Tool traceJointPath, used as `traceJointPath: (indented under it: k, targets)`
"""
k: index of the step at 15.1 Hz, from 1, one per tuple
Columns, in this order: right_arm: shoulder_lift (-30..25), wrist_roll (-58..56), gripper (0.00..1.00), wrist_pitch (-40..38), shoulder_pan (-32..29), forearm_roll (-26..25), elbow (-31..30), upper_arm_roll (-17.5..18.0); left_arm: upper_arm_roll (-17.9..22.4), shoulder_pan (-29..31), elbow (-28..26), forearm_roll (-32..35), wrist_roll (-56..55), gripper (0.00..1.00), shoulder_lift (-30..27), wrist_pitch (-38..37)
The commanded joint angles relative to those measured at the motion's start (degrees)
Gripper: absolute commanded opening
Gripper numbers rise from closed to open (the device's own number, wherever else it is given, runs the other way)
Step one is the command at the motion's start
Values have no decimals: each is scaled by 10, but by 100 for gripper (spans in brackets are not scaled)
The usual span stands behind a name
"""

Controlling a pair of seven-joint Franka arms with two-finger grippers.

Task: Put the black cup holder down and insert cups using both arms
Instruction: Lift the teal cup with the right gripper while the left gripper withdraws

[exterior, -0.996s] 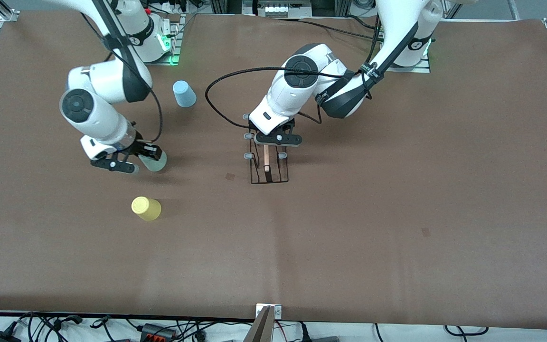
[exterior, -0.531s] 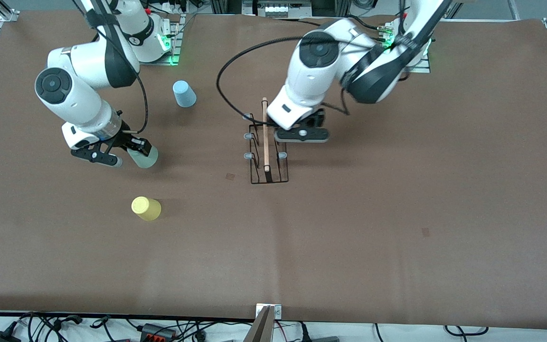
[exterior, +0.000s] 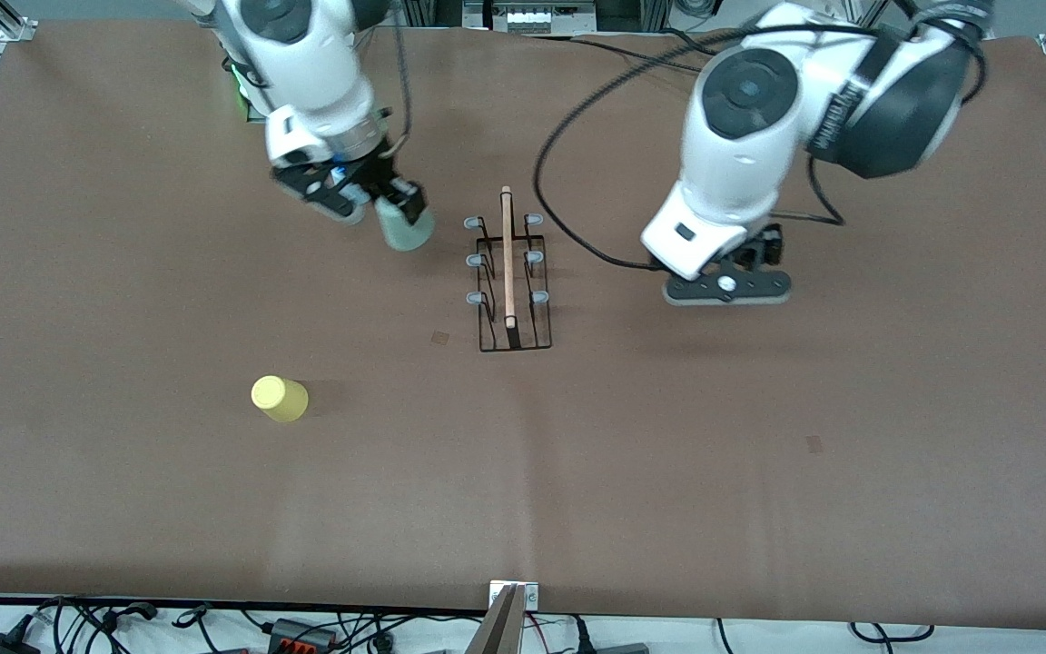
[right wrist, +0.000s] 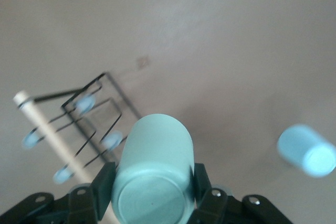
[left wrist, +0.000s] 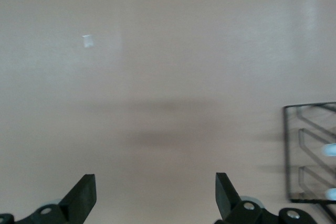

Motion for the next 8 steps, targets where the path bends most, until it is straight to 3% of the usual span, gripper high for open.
traceJointPath:
  k: [1, 4, 8]
  targets:
    - [57, 83, 32, 19, 37, 3, 40, 8, -3, 45, 34, -56, 102, 100, 7, -19]
    - [86, 85, 33, 34, 54, -9, 34, 8, 45, 82, 27, -160, 201, 100, -24, -52]
    - [100, 77, 33, 43, 54, -16, 14, 8, 153, 81, -23, -251, 261, 100, -68, -82]
